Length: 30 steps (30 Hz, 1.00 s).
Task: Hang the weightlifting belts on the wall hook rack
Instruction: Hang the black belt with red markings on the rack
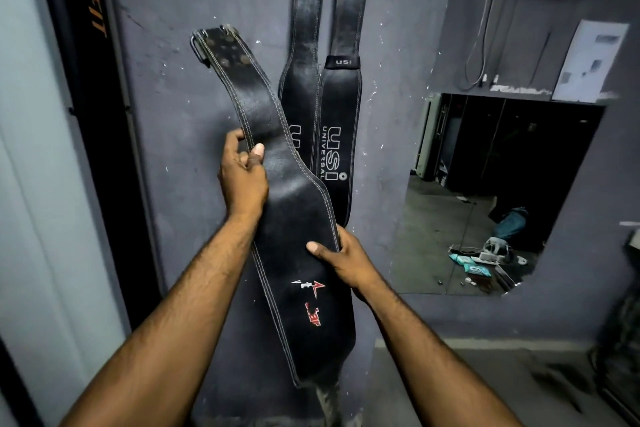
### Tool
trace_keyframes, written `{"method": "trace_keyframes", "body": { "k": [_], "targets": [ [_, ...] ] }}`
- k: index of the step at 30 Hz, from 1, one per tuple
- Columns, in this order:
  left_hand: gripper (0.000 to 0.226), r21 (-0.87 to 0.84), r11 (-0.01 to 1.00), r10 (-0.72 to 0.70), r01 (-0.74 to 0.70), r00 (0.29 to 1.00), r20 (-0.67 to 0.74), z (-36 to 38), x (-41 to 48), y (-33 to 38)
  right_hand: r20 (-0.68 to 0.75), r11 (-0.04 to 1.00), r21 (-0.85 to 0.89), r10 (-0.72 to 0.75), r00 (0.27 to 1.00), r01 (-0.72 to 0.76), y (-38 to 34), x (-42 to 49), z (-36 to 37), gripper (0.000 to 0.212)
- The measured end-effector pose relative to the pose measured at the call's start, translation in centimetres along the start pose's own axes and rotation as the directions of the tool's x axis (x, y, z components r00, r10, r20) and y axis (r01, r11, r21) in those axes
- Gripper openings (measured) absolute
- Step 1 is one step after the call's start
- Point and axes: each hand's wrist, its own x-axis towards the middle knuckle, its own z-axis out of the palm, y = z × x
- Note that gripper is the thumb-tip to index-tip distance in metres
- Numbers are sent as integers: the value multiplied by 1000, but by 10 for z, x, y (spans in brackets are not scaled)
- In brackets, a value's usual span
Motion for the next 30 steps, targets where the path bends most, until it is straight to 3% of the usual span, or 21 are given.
{"method": "trace_keyframes", "body": {
  "k": [3, 7, 13, 18, 23, 27, 30],
  "targets": [
    [25, -4, 1000, -13, 13, 1000, -16, 0, 0, 0, -44, 1000, 0, -31, 999, 31, 3, -2, 0, 43],
    [26, -23, 1000, -5, 4, 1000, -23, 0, 4, 6, 31, 999, -39, 23, 999, -22, 11, -9, -7, 47],
    [25, -24, 999, 37, -37, 999, 4, 1, 10, 13, -35, 1000, -27, -17, 999, 16, 19, -12, -2, 46],
    [25, -41, 997, 69, -69, 998, -1, -1, 21, 23, 153, 985, -98, 153, 976, -139, 29, -21, -12, 68],
    [26, -60, 993, 99, -97, 995, 23, -4, 34, 32, 156, 953, -148, 288, 945, -266, 62, -38, -17, 72],
    [26, -85, 993, 82, -77, 995, 59, -6, 35, 33, 123, 968, -39, 252, 960, -249, 42, -31, -13, 56],
    [27, -140, 988, 84, -67, 989, 124, -5, 32, 39, 90, 994, 26, 108, 990, -110, -5, -8, -5, 53]
  ]
}}
